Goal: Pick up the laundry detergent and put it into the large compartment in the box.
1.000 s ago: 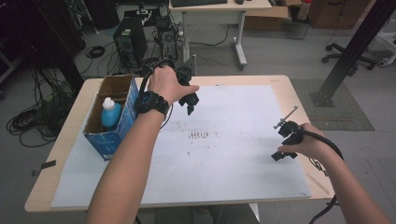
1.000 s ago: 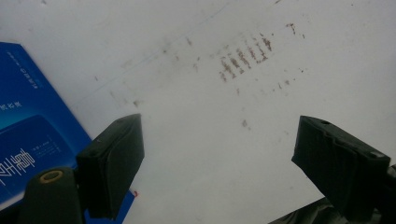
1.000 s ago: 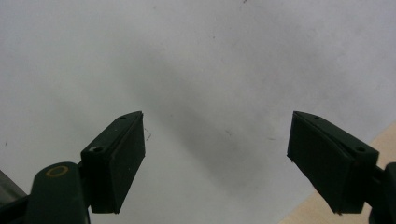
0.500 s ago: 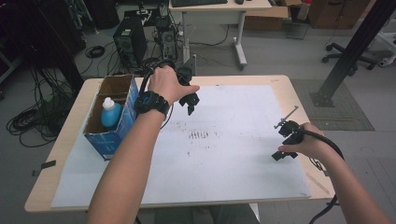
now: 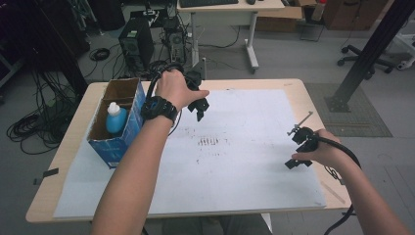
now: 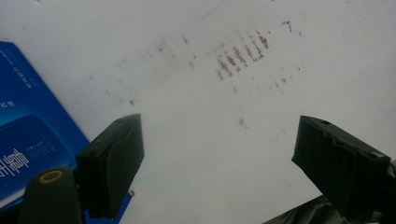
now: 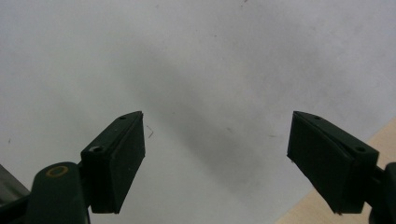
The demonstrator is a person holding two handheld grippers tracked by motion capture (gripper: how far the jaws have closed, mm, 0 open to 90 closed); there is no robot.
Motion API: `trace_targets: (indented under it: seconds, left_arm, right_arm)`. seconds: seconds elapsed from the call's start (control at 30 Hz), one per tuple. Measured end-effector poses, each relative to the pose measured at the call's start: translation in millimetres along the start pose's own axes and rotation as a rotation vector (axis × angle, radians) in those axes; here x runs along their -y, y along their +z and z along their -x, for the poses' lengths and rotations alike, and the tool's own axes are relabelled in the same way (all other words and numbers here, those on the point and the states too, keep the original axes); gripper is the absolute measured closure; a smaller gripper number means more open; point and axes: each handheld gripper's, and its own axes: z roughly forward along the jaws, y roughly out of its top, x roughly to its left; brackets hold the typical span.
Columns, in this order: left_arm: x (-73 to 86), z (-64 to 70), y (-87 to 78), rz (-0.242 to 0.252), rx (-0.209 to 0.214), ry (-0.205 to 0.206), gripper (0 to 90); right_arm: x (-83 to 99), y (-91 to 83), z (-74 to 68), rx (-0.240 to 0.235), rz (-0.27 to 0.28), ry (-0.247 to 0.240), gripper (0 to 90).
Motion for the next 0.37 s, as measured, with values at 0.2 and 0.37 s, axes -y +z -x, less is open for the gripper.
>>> trace_targets:
  seconds: [0.2,0.37]
  left_arm:
    - [0.9,-2.0,0.5,0.003,0.001,-0.004,16.5]
    - [1.4,-3.2,0.0,0.004,0.002,-0.006,16.5]
  right_arm:
    - [-0.5,-0.1,-0.4,0.000,-0.001,0.000,19.2]
    - [-1.7,0.5,-0.8,0.001,-0.001,-0.001,19.2]
